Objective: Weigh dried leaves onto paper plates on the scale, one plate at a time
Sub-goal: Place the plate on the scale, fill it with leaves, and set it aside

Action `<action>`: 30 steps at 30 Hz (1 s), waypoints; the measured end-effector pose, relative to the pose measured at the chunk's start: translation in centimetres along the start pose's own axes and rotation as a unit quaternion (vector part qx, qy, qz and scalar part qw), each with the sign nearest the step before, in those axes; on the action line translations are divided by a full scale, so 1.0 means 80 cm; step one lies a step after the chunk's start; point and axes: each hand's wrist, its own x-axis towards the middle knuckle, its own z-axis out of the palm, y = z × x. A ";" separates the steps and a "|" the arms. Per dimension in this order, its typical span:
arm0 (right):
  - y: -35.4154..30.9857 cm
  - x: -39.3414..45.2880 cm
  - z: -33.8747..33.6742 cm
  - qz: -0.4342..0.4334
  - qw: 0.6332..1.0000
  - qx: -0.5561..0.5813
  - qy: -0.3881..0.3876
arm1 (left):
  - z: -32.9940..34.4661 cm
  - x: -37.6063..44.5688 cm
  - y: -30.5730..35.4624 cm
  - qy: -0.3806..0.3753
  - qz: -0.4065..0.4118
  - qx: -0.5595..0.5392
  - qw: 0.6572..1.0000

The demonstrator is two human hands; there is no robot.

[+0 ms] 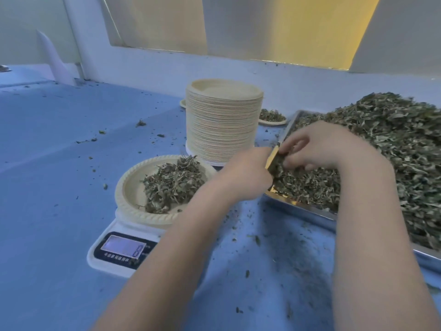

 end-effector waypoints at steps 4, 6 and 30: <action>-0.021 -0.007 0.002 -0.031 0.999 -0.026 -0.032 | -0.024 -0.005 -0.007 0.009 0.001 0.011 1.000; -0.046 -0.007 0.010 -0.097 0.995 -0.006 0.001 | -0.048 -0.011 -0.015 0.055 0.003 -0.008 0.998; -0.113 0.013 0.092 -0.202 0.978 0.026 -0.055 | -0.146 -0.052 -0.124 0.204 -0.180 -0.006 0.962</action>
